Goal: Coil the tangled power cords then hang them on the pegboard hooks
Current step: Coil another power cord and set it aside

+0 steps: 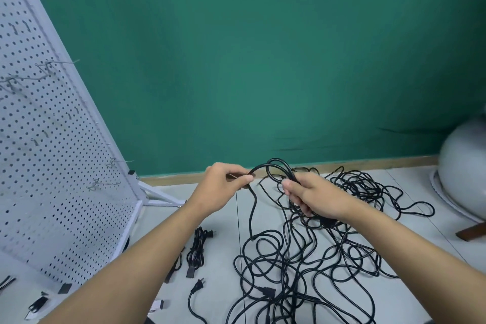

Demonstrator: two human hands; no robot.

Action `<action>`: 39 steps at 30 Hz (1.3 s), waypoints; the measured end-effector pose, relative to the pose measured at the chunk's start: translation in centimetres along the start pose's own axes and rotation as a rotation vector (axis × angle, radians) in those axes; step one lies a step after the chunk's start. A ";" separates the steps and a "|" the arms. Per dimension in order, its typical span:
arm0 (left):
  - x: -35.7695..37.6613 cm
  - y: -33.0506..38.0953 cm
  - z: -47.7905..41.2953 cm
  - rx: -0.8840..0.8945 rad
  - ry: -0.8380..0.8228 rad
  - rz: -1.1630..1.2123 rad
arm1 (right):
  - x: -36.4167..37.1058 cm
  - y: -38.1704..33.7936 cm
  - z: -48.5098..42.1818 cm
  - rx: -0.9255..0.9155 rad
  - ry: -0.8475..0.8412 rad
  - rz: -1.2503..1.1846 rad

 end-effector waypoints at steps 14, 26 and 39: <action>1.7 2.2 0.2 -0.219 0.203 0.477 | 1.0 -2.2 -0.4 -0.156 0.095 -0.066; 6.1 0.8 0.8 -0.109 -0.259 0.095 | -0.8 -1.8 -0.4 -0.090 0.193 -0.320; 7.6 -2.2 1.6 -0.105 -0.441 -0.204 | -5.9 -0.6 1.2 0.011 0.554 -0.067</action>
Point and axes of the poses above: each hand's wrist, its own z-axis away from the middle knuckle, its own x-axis out of the palm, y = z × x, the point moved 10 cm from there along -z, towards the middle knuckle
